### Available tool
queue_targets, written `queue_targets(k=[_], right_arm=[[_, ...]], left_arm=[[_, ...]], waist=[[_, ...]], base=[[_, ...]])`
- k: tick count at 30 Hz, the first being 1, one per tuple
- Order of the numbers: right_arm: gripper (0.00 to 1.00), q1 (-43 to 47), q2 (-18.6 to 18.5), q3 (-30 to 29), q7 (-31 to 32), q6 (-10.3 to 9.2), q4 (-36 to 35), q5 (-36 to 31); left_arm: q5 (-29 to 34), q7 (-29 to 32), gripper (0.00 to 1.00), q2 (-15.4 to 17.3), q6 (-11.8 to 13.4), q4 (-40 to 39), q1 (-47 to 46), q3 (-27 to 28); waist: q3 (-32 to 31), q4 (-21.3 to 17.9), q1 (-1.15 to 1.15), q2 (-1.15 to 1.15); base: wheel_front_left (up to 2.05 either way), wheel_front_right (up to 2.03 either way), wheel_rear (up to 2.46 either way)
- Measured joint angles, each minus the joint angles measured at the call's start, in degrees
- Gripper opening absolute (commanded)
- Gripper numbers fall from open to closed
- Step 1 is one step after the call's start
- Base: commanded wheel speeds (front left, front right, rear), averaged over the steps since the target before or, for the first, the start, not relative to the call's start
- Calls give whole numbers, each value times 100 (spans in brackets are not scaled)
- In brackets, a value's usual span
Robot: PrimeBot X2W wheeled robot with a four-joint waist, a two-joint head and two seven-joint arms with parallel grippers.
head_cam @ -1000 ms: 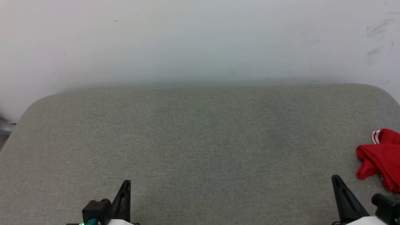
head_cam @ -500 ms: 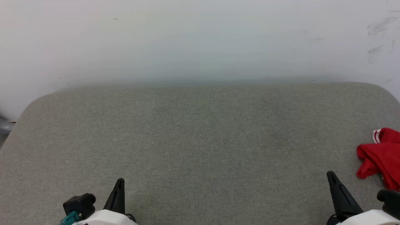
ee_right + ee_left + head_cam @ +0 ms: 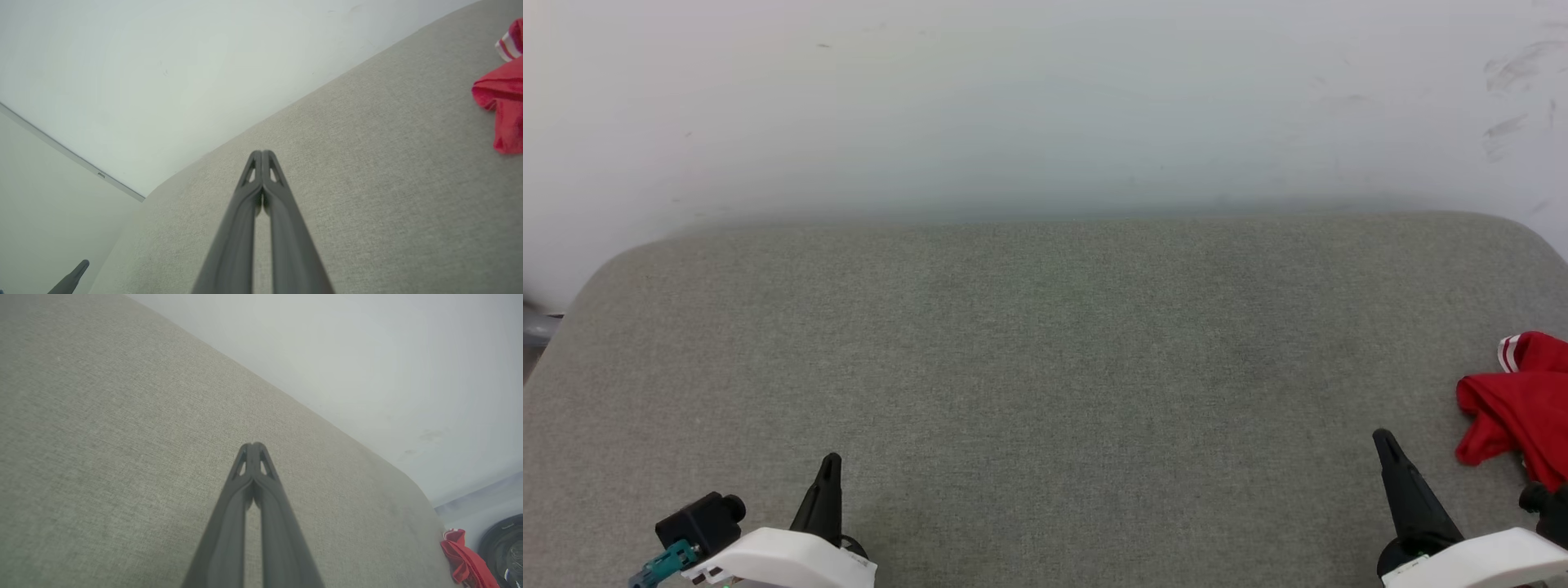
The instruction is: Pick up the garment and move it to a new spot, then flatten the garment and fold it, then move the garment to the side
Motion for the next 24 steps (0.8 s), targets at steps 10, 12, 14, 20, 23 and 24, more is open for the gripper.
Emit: queue_targets(k=[10,12,14,20,23,24], right_arm=[[0,-180,-19,8,-16,0,235,795],[0,-219,-21,9,-16,0,279,958],[0,-256,-24,9,-16,0,323,1100],[0,-364,-30,10,-16,0,444,1522],[0,-396,-32,8,-16,0,514,1735],[0,-403,-32,9,-16,0,533,1793]], left_arm=[[-715,199,0,-107,-151,40,-93,204],[-840,244,0,-124,-172,48,-111,237],[-979,261,0,-141,-199,55,-127,270],[-1358,379,0,-189,-266,76,-175,391],[-1533,434,0,-216,-313,87,-210,435],[-1594,450,0,-229,-316,87,-220,449]], waist=[[26,7,0,0],[31,8,0,0],[37,10,0,0],[52,14,0,0],[60,16,0,0],[63,17,0,0]], base=[[0,0,0],[0,0,0],[0,0,0],[0,0,0],[0,0,0],[0,0,0]])
